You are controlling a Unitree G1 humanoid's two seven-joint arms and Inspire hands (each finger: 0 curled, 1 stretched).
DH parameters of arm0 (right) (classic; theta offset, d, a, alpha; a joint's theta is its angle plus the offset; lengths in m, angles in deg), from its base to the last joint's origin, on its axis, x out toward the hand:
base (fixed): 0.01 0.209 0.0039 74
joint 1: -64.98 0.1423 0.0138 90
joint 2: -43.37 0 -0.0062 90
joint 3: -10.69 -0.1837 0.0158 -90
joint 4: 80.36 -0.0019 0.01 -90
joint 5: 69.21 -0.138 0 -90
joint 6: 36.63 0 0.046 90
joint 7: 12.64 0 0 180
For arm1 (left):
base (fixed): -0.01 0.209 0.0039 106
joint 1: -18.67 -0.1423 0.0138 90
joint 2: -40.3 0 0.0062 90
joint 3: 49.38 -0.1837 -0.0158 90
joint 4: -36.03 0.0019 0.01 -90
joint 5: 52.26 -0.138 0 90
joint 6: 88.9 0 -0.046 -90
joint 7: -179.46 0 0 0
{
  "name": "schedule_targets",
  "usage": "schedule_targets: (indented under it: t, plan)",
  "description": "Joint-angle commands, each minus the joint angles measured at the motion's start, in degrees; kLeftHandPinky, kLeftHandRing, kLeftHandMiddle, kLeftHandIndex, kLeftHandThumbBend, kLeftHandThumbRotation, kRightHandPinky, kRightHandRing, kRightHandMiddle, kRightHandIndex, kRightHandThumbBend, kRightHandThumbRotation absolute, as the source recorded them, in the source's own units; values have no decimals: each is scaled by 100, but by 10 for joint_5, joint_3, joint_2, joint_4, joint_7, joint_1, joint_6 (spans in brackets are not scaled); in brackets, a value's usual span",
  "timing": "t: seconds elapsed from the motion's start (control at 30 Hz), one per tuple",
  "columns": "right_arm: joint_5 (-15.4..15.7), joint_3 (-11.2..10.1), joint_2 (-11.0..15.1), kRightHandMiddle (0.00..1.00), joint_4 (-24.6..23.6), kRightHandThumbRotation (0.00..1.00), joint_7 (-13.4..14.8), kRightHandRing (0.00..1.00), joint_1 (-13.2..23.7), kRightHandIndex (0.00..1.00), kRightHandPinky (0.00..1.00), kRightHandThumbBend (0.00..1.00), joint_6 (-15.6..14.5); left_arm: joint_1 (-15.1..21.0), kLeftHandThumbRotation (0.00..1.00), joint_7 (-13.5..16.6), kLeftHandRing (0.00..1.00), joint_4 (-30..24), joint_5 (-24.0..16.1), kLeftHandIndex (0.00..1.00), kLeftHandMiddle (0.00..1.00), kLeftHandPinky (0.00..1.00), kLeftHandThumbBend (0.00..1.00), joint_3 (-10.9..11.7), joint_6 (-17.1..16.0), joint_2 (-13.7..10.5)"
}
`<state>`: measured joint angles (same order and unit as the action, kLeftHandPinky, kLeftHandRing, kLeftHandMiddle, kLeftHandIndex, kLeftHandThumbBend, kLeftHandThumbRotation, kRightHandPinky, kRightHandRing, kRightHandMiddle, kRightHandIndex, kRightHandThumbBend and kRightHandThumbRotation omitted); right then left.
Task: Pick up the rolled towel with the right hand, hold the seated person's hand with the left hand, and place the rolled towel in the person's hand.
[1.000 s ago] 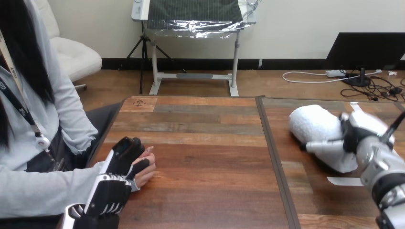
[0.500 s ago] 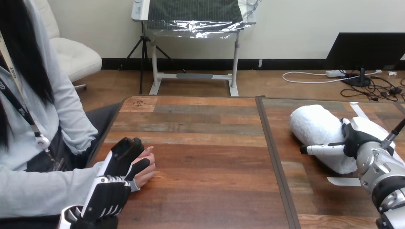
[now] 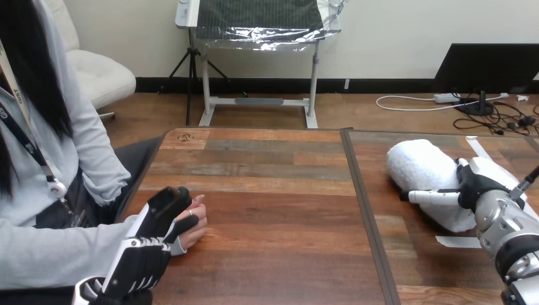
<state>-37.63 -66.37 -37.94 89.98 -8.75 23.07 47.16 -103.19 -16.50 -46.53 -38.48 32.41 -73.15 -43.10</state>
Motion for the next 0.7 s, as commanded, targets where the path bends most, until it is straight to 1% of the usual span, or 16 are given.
schedule_targets:
  t: [0.0, 0.07, 0.2, 0.23, 0.33, 0.37, 0.4, 0.43, 0.53, 0.67]
  plan:
    - [-6, -5, -18, 100, -5, 59, 2, 100, -13, 98, 17, 99, -5, 13, 61, 2, 90, -28, 7, 91, 92, 83, 99, -10, 1, -10]
    - [-7, -5, -18, 100, -5, 59, 6, 100, -15, 98, 9, 99, -4, 17, 60, 0, 90, -23, 8, 91, 92, 83, 99, -9, -5, -12]
    - [-11, -10, -19, 98, -6, 58, 16, 99, -19, 96, 4, 100, 0, 17, 60, 0, 90, -25, 8, 91, 92, 83, 99, -10, -3, -15]
    - [-12, -11, -20, 97, -6, 58, 24, 98, -20, 96, 3, 100, 0, 14, 60, 1, 90, -29, 7, 91, 92, 83, 99, -9, 0, -15]
    - [-14, -13, -22, 89, -7, 55, 40, 89, -21, 92, 13, 100, 1, 9, 60, 3, 90, -35, 5, 91, 92, 83, 100, -7, 6, -16]
    - [-15, -14, -22, 85, -7, 54, 45, 84, -21, 89, 16, 100, 2, 8, 60, 4, 90, -36, 6, 91, 92, 82, 100, -7, 7, -17]
    - [-15, -15, -22, 80, -7, 51, 48, 78, -22, 83, 20, 100, 3, 8, 61, 4, 90, -37, 6, 91, 92, 82, 100, -7, 8, -17]
    - [-16, -15, -23, 77, -8, 51, 53, 75, -23, 81, 21, 100, 5, 7, 61, 6, 90, -37, 1, 91, 92, 82, 100, -2, 7, -13]
    - [-16, -15, -23, 69, -8, 46, 61, 64, -25, 74, 25, 99, 9, 9, 62, 10, 89, -35, -9, 90, 91, 80, 97, 8, 5, -6]
    - [-18, -18, -24, 63, -8, 36, 72, 56, -26, 69, 30, 96, 10, 9, 61, 13, 88, -35, -11, 90, 90, 77, 94, 9, 5, -6]
